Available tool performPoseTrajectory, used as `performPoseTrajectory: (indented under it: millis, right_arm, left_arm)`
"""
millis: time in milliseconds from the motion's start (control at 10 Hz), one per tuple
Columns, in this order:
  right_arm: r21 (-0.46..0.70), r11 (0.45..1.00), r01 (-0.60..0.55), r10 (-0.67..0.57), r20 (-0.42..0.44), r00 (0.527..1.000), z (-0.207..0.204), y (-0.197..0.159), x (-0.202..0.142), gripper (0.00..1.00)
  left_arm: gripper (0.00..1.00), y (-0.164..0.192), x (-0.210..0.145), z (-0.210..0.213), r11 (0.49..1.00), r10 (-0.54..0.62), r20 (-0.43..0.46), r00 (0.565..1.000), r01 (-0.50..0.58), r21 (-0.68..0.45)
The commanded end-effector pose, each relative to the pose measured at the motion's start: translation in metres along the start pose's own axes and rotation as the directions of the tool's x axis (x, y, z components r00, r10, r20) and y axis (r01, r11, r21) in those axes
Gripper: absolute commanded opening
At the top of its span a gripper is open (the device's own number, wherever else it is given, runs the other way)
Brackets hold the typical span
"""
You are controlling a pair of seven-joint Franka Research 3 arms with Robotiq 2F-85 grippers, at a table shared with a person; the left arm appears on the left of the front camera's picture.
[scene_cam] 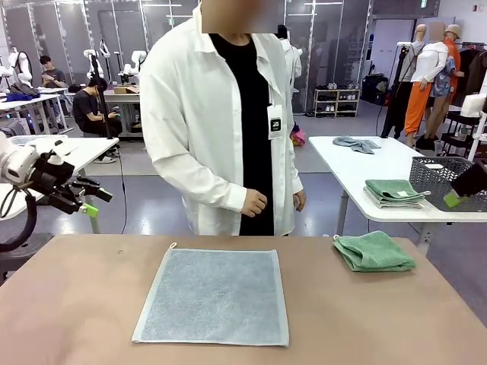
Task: Fold the towels and place them in the basket.
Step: When a person lays out a Towel with hook on the table, fold it in half twice.
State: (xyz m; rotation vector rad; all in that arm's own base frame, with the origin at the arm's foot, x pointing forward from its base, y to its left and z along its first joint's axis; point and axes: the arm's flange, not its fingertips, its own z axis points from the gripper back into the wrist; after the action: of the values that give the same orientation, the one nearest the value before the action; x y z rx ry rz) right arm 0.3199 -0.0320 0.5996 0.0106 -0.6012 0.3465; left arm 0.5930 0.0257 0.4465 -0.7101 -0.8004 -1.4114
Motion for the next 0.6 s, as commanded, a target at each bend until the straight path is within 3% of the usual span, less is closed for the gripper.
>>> performPoseTrajectory:
  millis: [0, 200, 500]
  right_arm:
    - [-0.067, 0.979, -0.194, 0.199, 0.082, 0.977, 0.009, 0.048, 0.023, 1.0]
    - [-0.108, 0.888, -0.446, 0.455, 0.078, 0.887, 0.003, 0.121, 0.048, 1.0]
    - [-0.099, 0.599, -0.795, 0.8, 0.037, 0.598, -0.027, 0.21, 0.06, 1.0]
  left_arm:
    - [1.0, -0.029, 0.05, -0.016, 0.994, 0.063, -0.207, 0.976, -0.042, 0.104]
    - [1.0, -0.057, 0.103, -0.038, 0.987, 0.048, -0.345, 0.937, 0.008, 0.159]
    - [1.0, -0.109, 0.151, -0.076, 0.971, 0.021, -0.547, 0.837, 0.112, 0.209]
